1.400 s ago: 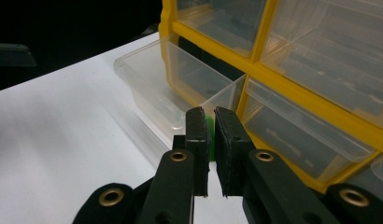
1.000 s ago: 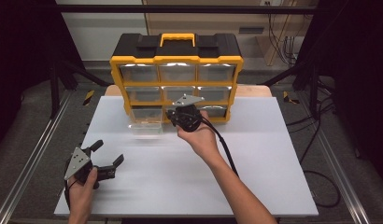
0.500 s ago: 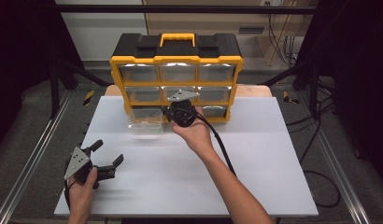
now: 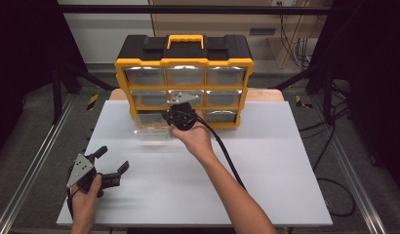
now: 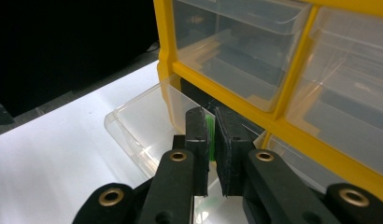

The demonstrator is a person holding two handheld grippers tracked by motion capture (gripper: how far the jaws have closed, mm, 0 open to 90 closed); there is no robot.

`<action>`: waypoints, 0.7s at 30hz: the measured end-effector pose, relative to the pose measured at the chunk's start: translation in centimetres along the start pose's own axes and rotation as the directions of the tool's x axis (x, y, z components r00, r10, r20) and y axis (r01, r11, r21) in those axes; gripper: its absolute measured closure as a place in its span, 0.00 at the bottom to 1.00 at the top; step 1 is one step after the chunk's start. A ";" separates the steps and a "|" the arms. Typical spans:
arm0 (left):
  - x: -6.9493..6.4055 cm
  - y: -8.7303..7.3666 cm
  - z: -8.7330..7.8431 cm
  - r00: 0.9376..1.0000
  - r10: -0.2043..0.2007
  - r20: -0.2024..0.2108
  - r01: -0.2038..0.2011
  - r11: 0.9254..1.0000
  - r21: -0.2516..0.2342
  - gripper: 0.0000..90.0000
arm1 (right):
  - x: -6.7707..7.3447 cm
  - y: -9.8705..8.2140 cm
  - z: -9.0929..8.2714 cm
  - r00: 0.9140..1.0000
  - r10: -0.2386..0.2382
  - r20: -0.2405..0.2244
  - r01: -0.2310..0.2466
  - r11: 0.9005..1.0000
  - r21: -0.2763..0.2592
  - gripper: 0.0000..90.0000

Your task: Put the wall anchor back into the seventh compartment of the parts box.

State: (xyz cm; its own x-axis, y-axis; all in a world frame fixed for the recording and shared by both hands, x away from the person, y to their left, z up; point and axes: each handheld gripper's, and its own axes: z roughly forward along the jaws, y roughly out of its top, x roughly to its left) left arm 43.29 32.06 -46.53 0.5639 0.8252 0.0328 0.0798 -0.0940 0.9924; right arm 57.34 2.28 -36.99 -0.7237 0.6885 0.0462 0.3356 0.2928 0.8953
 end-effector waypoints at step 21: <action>0.2 0.0 -0.1 1.000 -0.007 -0.002 0.007 1.000 -0.004 0.01 | 0.7 -0.1 2.2 1.000 0.017 -0.012 -0.016 1.000 0.025 0.72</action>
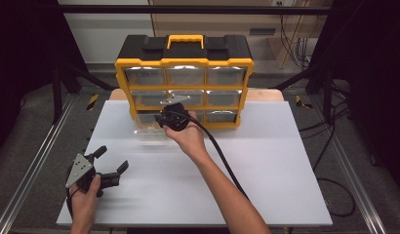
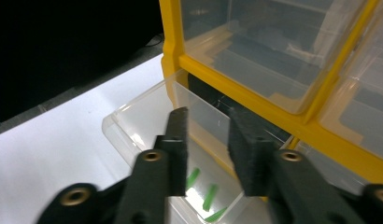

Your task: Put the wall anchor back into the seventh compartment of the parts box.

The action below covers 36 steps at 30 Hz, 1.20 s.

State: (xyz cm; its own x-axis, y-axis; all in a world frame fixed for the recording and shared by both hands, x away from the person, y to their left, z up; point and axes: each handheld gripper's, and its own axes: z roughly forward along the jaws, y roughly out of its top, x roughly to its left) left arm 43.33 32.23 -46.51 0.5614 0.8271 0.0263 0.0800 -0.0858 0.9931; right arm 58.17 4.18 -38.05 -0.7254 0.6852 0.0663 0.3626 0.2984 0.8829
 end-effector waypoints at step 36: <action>-0.2 0.0 0.1 1.000 0.004 0.009 -0.004 1.000 0.011 0.01 | -2.3 -3.6 -9.6 0.999 -0.022 0.047 0.029 0.990 -0.140 0.09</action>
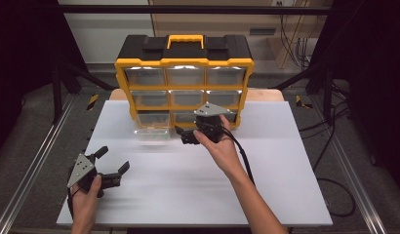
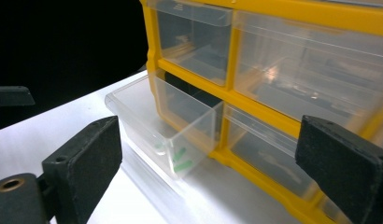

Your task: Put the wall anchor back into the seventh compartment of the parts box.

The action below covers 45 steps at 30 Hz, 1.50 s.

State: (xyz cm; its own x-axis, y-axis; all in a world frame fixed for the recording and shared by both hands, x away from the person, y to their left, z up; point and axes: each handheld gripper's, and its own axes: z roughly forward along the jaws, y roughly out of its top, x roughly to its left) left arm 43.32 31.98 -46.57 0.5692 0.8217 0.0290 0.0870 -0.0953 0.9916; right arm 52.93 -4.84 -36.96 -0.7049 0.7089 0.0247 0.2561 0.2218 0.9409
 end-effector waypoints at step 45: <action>-0.4 -0.1 -0.3 1.000 0.023 -0.002 -0.022 1.000 0.017 0.01 | -4.5 -8.2 -14.4 0.974 0.074 0.215 -0.049 0.991 -0.121 0.06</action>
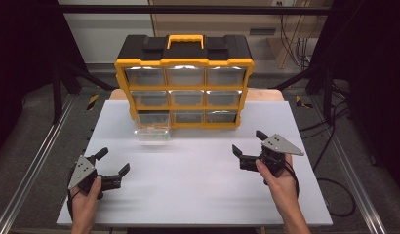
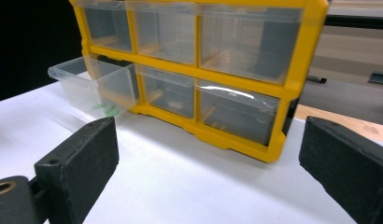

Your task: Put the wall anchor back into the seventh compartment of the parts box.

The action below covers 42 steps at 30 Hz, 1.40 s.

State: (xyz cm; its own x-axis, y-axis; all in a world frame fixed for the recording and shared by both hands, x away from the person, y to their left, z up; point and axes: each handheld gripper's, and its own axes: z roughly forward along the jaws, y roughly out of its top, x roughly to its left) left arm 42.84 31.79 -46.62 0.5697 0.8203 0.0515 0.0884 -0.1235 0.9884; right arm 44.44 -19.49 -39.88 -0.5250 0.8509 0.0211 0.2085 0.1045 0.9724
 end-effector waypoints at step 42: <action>-0.8 -0.1 0.4 0.999 0.026 0.031 -0.027 0.999 0.021 0.01 | -2.8 -6.3 -4.5 0.994 0.069 0.079 -0.065 0.996 -0.055 0.07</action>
State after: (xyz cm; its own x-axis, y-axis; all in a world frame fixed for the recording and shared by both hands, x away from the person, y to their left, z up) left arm 42.69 30.94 -46.84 0.5971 0.7989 0.0727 0.0900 -0.1567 0.9835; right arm 40.94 -24.84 -45.01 -0.4424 0.8941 0.0695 0.1960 0.0208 0.9804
